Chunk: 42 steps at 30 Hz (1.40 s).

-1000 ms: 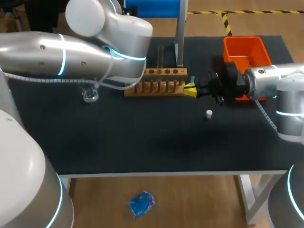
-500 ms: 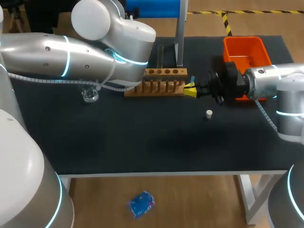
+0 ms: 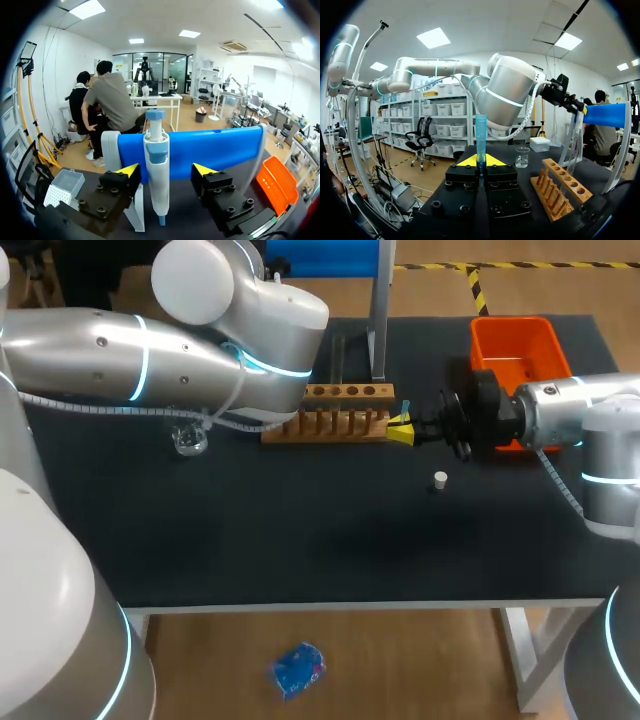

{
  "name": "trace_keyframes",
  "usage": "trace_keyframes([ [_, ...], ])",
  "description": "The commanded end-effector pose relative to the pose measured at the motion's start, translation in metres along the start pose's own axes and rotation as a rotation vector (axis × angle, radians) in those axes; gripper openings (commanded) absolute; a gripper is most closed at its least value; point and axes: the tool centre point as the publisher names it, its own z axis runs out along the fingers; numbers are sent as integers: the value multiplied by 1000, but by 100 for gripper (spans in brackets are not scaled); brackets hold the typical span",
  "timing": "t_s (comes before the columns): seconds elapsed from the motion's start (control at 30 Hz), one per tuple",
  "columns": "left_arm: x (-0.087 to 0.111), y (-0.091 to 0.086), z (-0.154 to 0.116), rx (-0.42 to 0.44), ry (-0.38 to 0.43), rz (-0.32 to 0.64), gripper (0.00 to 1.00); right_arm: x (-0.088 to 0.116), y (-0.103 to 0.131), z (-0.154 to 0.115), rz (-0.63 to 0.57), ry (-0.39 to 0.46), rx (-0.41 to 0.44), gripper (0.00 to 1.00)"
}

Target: Invert the test tube, pick up the pipette, mount the tip to pipette, aspirate from beaker and dispense into the tube, eject the tip, return the pipette, and cap with the stopper.

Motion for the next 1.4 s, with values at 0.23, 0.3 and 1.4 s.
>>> trace_keyframes([
  [0.23,-1,0,4,-6,-8,1,100,0,0,-1,-1,1,1,0],
  [0.3,-1,-1,5,-7,-10,2,100,0,0,-1,-1,1,1,0],
  [1.4,-4,-4,18,-16,-22,8,100,0,0,-1,-1,1,1,0],
])
